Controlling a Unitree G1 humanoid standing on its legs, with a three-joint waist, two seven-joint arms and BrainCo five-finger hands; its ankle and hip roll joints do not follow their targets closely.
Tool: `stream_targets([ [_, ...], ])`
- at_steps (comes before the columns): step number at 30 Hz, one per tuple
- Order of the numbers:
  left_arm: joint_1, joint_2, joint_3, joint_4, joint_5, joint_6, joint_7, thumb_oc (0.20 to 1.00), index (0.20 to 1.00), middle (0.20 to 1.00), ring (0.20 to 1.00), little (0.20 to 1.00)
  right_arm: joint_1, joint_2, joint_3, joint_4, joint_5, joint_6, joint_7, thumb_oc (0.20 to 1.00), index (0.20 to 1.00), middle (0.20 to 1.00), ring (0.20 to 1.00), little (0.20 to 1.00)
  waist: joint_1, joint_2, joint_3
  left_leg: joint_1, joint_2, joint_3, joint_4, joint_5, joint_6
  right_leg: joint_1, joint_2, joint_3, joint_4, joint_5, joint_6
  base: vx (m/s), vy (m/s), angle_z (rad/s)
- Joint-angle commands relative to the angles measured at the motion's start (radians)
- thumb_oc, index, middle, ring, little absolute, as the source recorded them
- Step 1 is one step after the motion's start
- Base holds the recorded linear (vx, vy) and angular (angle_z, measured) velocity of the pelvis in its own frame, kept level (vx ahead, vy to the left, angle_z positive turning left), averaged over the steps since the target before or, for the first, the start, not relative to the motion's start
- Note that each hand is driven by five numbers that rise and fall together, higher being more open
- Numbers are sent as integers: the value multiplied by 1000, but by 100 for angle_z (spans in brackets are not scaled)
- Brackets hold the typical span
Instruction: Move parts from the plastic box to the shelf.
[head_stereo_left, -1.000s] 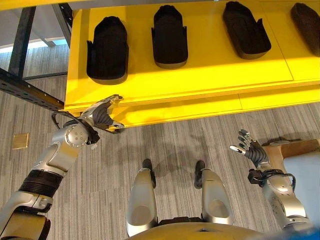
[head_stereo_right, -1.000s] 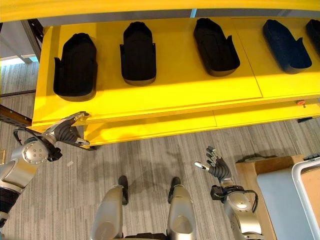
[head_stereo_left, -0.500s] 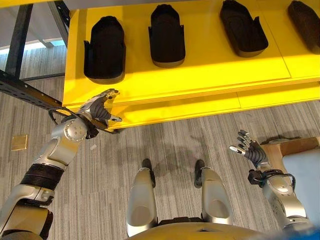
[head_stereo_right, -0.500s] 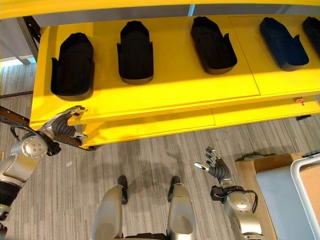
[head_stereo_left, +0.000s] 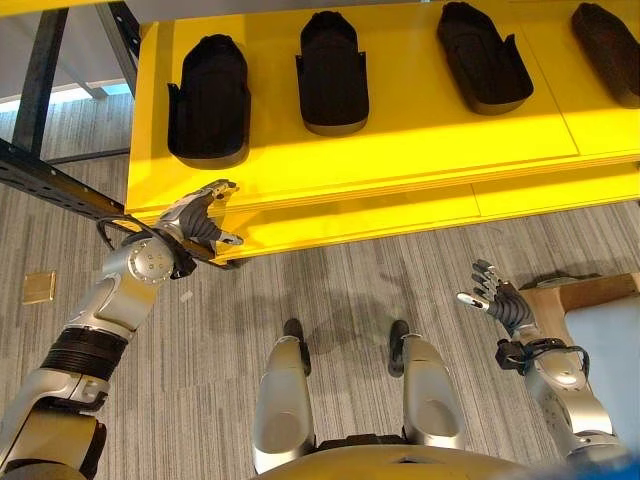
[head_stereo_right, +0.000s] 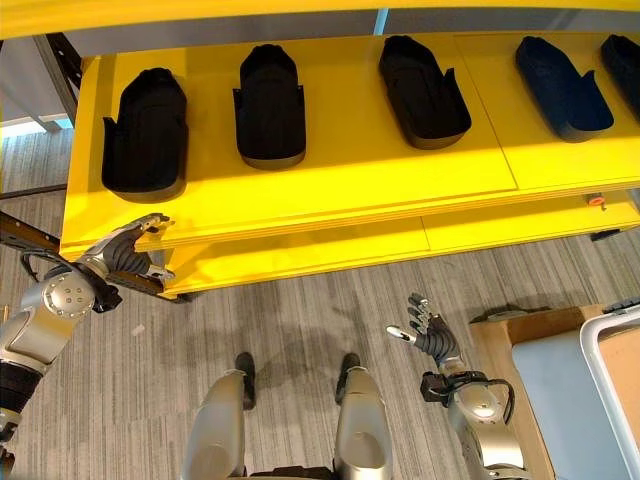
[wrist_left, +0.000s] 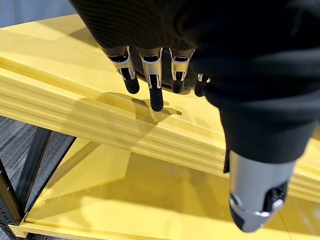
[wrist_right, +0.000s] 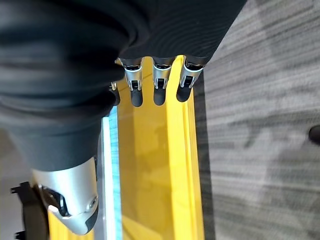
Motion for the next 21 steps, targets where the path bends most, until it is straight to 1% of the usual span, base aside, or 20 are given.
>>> stream_targets([
  [1, -19, 10, -13, 35, 1, -30, 0, 1000, 1000, 1000, 1000, 1000, 26, -27, 11, -37, 49, -71, 10, 1000, 1000, 1000, 1000, 1000, -1, -5, -70, -11, 28, -3, -29, 40, -9, 14, -3, 9, -86, 101, 25, 0, 0, 0],
  [21, -60, 16, -21, 39, -9, -33, 4, 1000, 1000, 1000, 1000, 1000, 44, -34, 9, -27, 67, -67, 20, 1000, 1000, 1000, 1000, 1000, -4, -6, -75, -15, 28, -7, -30, 43, -10, 10, -1, 12, -82, 100, 25, 0, 0, 0],
])
